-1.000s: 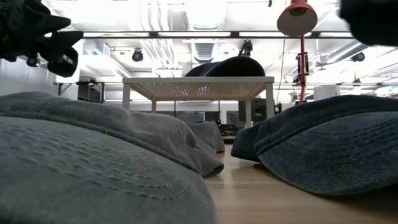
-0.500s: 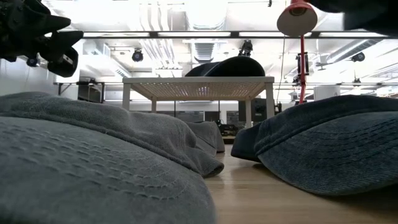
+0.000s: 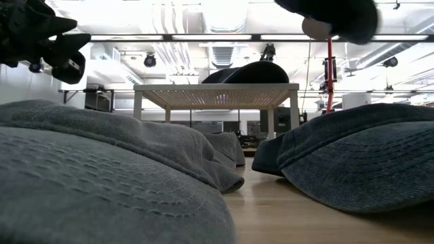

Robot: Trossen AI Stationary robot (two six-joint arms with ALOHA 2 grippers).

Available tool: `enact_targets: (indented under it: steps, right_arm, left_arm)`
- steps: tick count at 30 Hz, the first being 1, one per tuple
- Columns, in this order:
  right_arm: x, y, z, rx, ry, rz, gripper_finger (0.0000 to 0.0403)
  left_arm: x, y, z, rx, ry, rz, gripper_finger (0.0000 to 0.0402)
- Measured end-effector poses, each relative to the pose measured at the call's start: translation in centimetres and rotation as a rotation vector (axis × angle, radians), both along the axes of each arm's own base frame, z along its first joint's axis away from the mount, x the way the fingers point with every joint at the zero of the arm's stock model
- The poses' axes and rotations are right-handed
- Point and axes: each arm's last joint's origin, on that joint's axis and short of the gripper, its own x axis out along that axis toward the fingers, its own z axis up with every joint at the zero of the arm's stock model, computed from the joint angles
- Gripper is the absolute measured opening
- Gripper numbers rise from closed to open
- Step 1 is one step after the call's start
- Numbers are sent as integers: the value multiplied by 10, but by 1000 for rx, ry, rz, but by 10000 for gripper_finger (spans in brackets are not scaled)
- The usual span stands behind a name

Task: Pick & Place hat
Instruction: Stack the right black cap on top of the black cap on the shelf

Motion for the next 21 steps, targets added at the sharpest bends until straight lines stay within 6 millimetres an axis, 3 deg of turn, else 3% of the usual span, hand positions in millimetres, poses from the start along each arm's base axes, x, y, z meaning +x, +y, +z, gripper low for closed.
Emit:
enact_targets:
  steps: [9,21]
  right_arm:
    - [16,-52,43,27,-31,26,8]
    - [47,-99,68,7,99,71,8]
  left_arm:
    - [0,0,0,0,0,0,129]
    - [0,0,0,0,0,0,129]
